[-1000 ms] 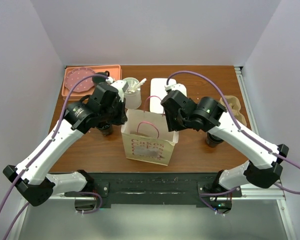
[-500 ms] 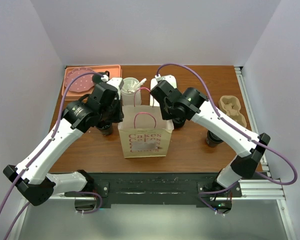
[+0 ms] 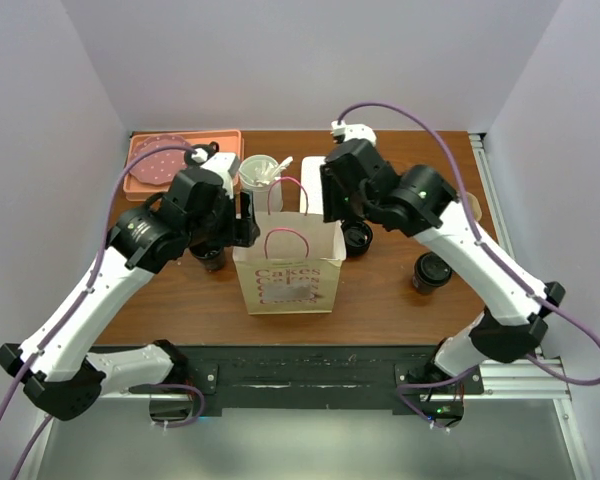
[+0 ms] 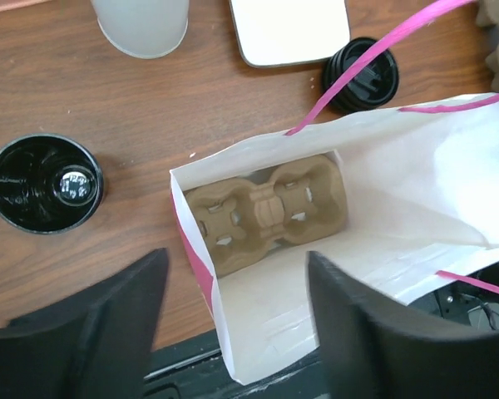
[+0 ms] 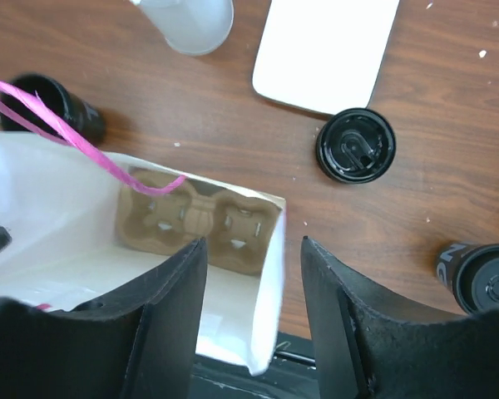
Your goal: Pack the takeout coffee
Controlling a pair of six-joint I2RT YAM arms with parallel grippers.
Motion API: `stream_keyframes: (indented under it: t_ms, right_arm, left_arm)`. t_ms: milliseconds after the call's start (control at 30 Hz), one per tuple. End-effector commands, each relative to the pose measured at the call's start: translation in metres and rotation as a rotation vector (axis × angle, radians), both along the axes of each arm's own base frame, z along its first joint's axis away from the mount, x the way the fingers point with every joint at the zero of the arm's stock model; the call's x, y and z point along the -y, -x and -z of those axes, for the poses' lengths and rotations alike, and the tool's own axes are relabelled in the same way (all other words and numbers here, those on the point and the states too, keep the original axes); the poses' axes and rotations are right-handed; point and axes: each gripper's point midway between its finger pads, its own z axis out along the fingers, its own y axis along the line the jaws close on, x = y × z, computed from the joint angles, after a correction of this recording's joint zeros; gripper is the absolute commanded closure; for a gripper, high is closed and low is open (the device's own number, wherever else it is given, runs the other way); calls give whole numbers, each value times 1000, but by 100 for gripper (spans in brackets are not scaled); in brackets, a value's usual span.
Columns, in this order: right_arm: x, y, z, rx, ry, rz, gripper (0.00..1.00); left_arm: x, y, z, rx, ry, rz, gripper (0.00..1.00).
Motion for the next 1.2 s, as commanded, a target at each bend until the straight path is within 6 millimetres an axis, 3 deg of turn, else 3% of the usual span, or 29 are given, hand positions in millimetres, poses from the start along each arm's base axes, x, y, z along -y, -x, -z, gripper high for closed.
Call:
stream_keyframes:
  t_ms: [0,33,167,233,333,367,467,700,1033,1167]
  right_arm:
    - [47,-5,-39,56,-110,131,47]
    - [62,-6,-41,62,-108,167,47]
    - [136,-14,-26,59,18,385,41]
    - [161,-13,-19,54,70,461,35]
    - [200,-5,11,-1,151,576,28]
    - [217,2,33,-48,192,623,27]
    - [238,15,69,-132,224,697,24]
    - [253,16,128,-253,225,712,29]
    - [245,0,164,-314,140,662,23]
    - [255,2,170,-307,127,791,20]
  left_arm:
    - [0,0,-41,118,117,-15,7]
    - [1,1,-44,113,156,-43,0]
    - [-2,9,-64,171,190,-9,0]
    - [-10,11,-68,199,145,6,0]
    - [-13,17,-74,244,108,72,0]
    - [-15,22,-78,263,120,78,0]
    - [-15,32,-80,264,150,104,0]
    - [-15,45,-54,191,136,131,0]
    - [-20,50,-31,113,78,135,3]
    - [-25,46,-31,109,66,90,4]
